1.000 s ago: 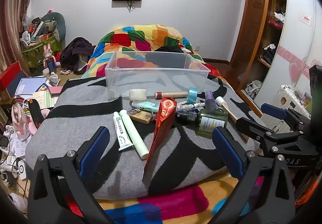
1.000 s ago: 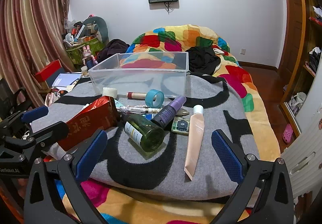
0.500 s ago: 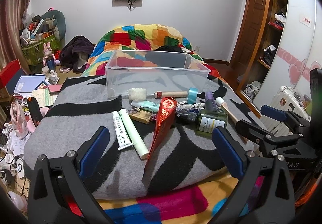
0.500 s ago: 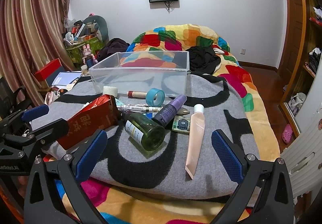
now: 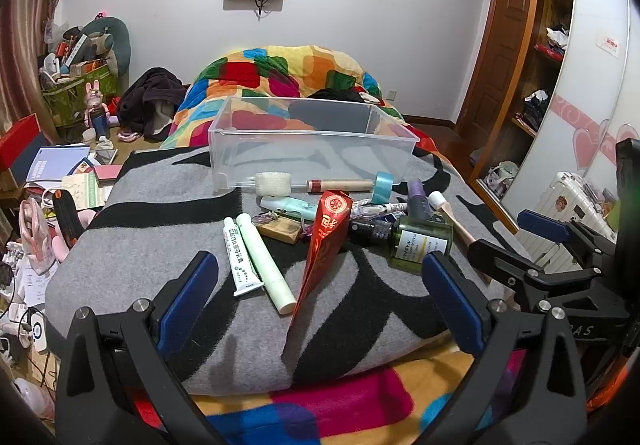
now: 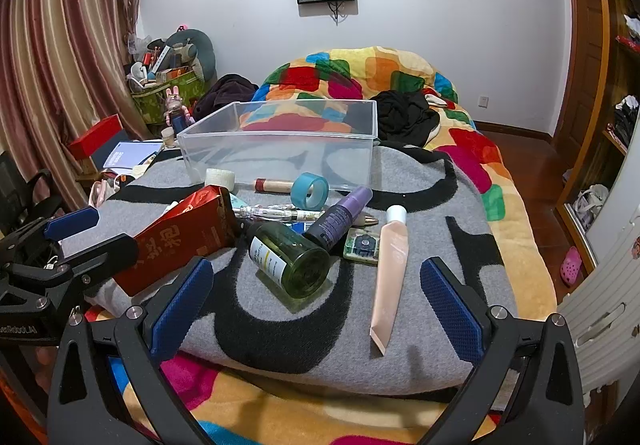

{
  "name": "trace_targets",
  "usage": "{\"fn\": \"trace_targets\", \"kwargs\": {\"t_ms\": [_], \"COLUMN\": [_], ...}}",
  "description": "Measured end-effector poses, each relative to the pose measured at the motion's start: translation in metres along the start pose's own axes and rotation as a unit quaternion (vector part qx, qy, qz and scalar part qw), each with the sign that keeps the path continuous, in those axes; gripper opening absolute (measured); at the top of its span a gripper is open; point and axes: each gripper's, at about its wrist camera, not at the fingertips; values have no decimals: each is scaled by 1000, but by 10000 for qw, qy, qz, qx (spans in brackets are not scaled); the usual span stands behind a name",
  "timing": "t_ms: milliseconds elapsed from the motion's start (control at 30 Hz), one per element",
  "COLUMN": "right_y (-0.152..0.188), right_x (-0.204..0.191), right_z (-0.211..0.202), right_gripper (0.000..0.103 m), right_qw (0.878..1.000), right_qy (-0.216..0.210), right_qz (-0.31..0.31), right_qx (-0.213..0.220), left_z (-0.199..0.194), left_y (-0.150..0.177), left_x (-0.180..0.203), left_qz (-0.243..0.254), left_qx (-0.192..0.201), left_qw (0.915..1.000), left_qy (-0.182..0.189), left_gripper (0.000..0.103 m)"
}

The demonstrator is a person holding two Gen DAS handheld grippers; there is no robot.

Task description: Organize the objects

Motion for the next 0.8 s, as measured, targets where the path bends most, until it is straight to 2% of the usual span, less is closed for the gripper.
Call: {"fn": "trace_targets", "kwargs": {"t_ms": [800], "right_y": [-4], "right_x": [4], "right_z": [8], "right_gripper": [103], "right_qw": [9998], "right_qy": [-21], "right_qz": [-40], "right_qx": [-201], "left_z": [8], "left_y": [-11], "left_x": [-4], "left_qz": [-46], "left_qx": [-51], "left_qw": [9999], "left_qy": [119], "left_gripper": [102]}}
Point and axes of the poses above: each gripper's, at about its wrist camera, not at the fingertips, and z roughly the way its jaws point, x to its right, y to its underside
